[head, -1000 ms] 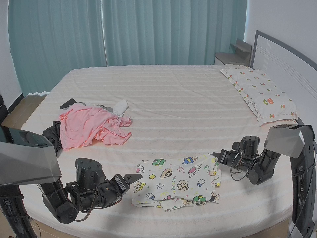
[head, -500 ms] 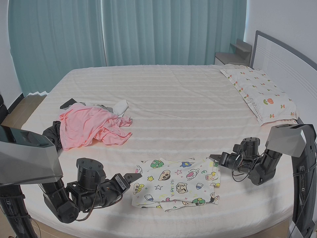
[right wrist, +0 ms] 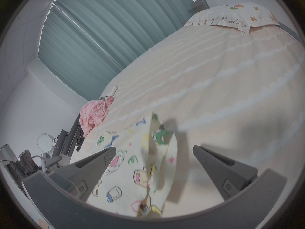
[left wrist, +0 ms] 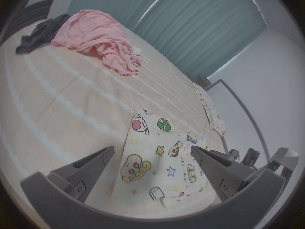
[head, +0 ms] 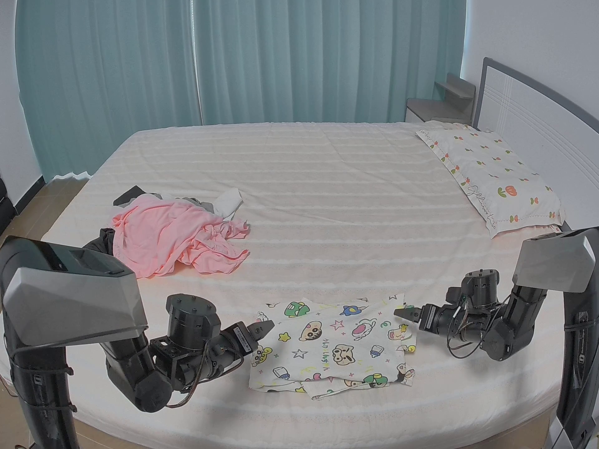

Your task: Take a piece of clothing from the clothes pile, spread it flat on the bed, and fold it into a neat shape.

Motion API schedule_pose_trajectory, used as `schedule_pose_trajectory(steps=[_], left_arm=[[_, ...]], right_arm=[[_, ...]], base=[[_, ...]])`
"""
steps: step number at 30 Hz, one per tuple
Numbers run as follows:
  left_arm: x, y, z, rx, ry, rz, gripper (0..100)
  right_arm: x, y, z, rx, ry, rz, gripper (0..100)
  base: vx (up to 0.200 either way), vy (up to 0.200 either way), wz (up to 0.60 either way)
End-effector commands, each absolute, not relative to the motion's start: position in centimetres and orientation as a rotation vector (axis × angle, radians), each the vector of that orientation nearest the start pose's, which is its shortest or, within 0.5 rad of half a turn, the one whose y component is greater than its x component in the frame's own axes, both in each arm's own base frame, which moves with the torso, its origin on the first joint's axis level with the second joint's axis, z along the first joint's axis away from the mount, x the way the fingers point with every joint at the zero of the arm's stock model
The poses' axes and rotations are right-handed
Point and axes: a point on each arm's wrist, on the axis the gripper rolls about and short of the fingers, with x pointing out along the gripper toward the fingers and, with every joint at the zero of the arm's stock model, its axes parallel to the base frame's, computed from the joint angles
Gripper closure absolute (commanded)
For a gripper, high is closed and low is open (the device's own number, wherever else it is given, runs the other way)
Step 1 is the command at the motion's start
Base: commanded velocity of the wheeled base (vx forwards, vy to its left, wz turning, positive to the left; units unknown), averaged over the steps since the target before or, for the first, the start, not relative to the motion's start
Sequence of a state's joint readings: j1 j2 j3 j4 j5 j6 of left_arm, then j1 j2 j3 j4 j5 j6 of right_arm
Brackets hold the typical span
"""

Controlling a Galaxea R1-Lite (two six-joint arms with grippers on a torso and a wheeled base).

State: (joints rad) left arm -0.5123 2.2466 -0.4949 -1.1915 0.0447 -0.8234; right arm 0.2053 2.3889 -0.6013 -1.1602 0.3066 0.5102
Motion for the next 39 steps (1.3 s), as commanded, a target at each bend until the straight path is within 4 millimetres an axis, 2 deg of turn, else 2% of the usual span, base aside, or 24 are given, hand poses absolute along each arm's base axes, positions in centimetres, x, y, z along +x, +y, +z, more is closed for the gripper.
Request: schedule_pose_trajectory(steps=[1,4,10,15,25,26,27,37,39], left_arm=[[30.5,-16.3,-4.7,-0.548,0.714,-0.189,0],[31.4,-16.8,-5.8,-0.494,0.720,-0.204,0],[31.9,-17.4,-6.1,-0.424,0.750,-0.220,0],[32.6,-18.1,-6.2,-0.400,0.743,-0.241,0],[31.5,-20.9,-6.2,-0.378,0.748,-0.323,0],[31.4,-21.0,-6.2,-0.378,0.747,-0.326,0],[31.4,-21.1,-6.2,-0.378,0.748,-0.329,100],[31.3,-21.0,-6.0,-0.383,0.743,-0.325,100],[31.0,-20.7,-5.2,-0.398,0.735,-0.316,100]], right_arm=[[31.2,8.4,-4.8,0.483,0.806,0.353,0],[31.1,8.9,-5.0,0.449,0.811,0.373,0],[31.1,10.1,-6.1,0.415,0.832,0.403,0],[31.6,11.3,-6.1,0.403,0.817,0.432,0],[32.2,13.6,-6.0,0.359,0.854,0.427,0],[32.4,13.8,-5.9,0.355,0.861,0.426,100],[32.5,13.9,-5.9,0.355,0.859,0.425,100],[32.6,13.7,-5.8,0.376,0.842,0.430,100],[32.2,13.5,-5.5,0.407,0.832,0.421,100]], base=[[0.000,0.000,0.00],[0.000,0.000,0.00],[0.000,0.000,0.00],[0.000,0.000,0.00],[0.000,0.000,0.00],[0.000,0.000,0.00],[0.000,0.000,0.00],[0.000,0.000,0.00],[0.000,0.000,0.00]])
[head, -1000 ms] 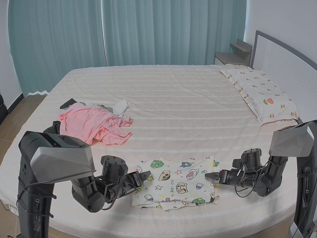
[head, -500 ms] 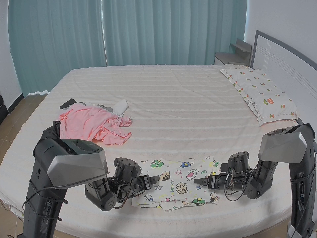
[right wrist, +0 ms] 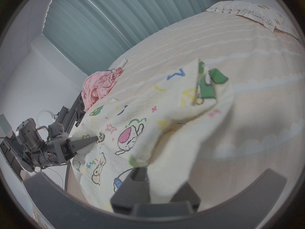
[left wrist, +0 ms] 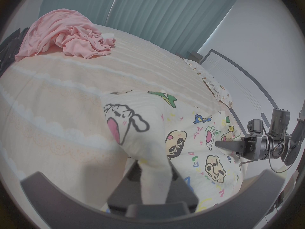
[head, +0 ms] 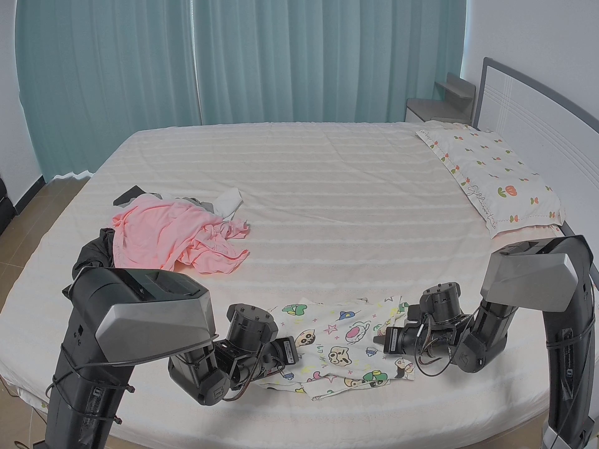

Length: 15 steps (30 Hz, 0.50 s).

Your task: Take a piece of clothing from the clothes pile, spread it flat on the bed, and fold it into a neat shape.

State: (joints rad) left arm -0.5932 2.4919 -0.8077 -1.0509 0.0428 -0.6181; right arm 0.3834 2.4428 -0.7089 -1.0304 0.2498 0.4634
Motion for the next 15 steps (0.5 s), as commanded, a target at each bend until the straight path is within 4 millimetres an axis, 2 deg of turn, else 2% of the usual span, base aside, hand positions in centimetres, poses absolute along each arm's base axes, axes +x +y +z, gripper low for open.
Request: schedule_pose_trajectory(steps=[1,5,8,14,15], left_arm=[[30.9,-20.7,-4.9,-0.411,0.733,-0.315,100],[31.0,-20.8,-3.6,-0.465,0.711,-0.312,100],[31.0,-20.8,-3.5,-0.468,0.710,-0.313,100],[30.9,-20.8,-3.5,-0.469,0.711,-0.313,100],[31.0,-20.8,-3.4,-0.471,0.706,-0.313,100]], right_arm=[[32.2,13.5,-5.0,0.423,0.814,0.422,100],[32.0,13.3,-4.3,0.462,0.787,0.421,100],[31.8,13.3,-4.3,0.463,0.786,0.421,100],[31.7,13.2,-4.1,0.466,0.781,0.422,100],[31.6,13.2,-4.0,0.466,0.779,0.423,100]], base=[[0.000,0.000,0.00],[0.000,0.000,0.00],[0.000,0.000,0.00],[-0.200,0.000,0.00],[0.000,0.000,0.00]])
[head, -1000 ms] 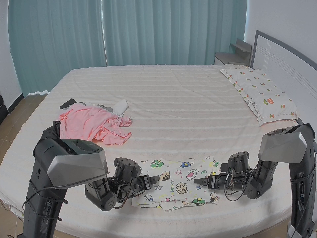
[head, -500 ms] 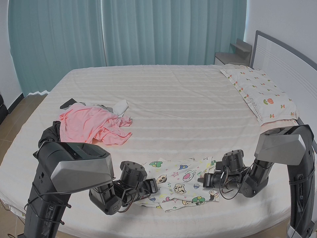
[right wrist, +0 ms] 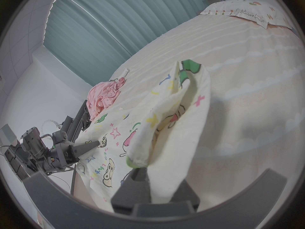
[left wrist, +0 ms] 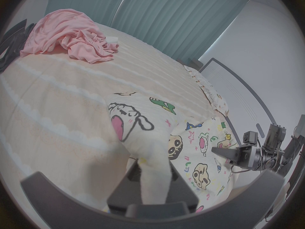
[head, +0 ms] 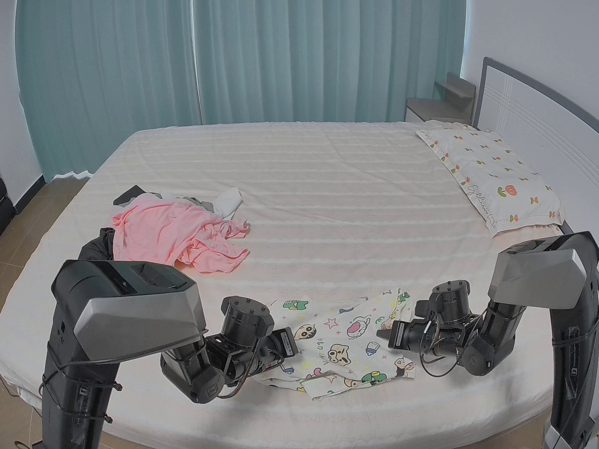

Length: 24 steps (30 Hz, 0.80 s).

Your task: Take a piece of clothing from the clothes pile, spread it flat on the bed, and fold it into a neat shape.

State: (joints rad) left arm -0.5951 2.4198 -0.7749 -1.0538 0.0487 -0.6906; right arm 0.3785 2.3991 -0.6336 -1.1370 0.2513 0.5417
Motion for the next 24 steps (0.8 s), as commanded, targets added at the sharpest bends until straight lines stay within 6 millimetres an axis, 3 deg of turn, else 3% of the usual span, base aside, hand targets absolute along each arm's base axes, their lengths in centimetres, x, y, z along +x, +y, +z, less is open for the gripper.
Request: schedule_pose_trajectory(steps=[1,11,24], left_arm=[[31.0,-20.8,-3.1,-0.478,0.701,-0.314,100],[31.2,-21.0,-2.4,-0.524,0.686,-0.312,100],[30.5,-22.1,-1.6,-0.526,0.676,-0.343,100]], right_arm=[[31.5,13.2,-3.8,0.466,0.778,0.423,100],[31.6,13.2,-3.4,0.469,0.751,0.433,100],[31.3,12.8,-2.7,0.474,0.728,0.431,100]], base=[[0.000,0.000,0.00],[0.000,0.000,0.00],[0.000,-0.200,0.00]])
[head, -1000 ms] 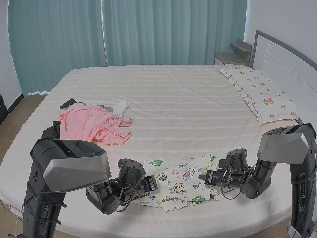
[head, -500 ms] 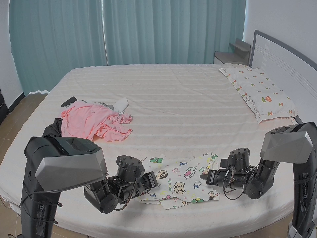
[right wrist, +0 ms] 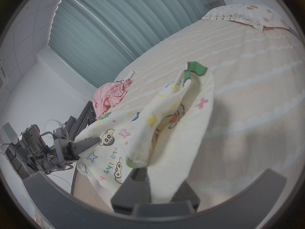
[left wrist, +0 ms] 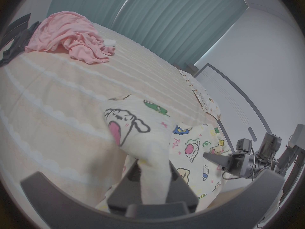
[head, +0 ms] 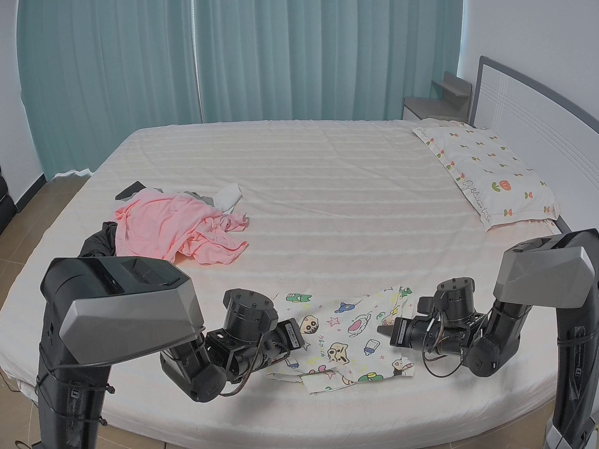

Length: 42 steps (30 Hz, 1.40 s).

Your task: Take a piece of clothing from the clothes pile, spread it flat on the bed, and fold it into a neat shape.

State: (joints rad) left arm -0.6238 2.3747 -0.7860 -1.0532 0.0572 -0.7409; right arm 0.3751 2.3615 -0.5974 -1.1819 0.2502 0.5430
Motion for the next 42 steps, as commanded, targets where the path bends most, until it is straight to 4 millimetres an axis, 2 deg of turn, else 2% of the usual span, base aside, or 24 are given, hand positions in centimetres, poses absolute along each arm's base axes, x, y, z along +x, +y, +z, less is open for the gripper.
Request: schedule_pose_trajectory(steps=[1,6,10,22,30,35,42], left_arm=[[30.5,-22.1,-1.5,-0.527,0.674,-0.345,100],[30.3,-22.3,-1.4,-0.526,0.674,-0.352,100],[29.9,-22.7,-0.3,-0.565,0.660,-0.363,100],[29.8,-23.2,-0.3,-0.563,0.661,-0.374,100],[29.9,-23.2,-0.6,-0.560,0.667,-0.370,100],[30.2,-23.0,-1.5,-0.552,0.680,-0.356,100],[30.9,-22.4,-2.5,-0.551,0.687,-0.324,100]], right_arm=[[31.2,12.7,-2.6,0.474,0.729,0.431,100],[31.0,12.5,-2.4,0.475,0.728,0.426,100],[30.6,12.3,-2.1,0.474,0.727,0.422,100],[30.3,11.6,-1.8,0.478,0.725,0.402,100],[30.1,11.3,-1.8,0.478,0.732,0.393,100],[30.1,11.2,-1.9,0.476,0.736,0.390,100],[30.3,11.3,-2.9,0.466,0.754,0.383,100]], base=[[0.000,-0.200,0.00],[0.000,-0.200,0.00],[0.000,-0.200,0.00],[0.000,-0.200,0.00],[0.000,-0.200,0.00],[0.000,-0.200,0.00],[0.000,0.000,0.00]])
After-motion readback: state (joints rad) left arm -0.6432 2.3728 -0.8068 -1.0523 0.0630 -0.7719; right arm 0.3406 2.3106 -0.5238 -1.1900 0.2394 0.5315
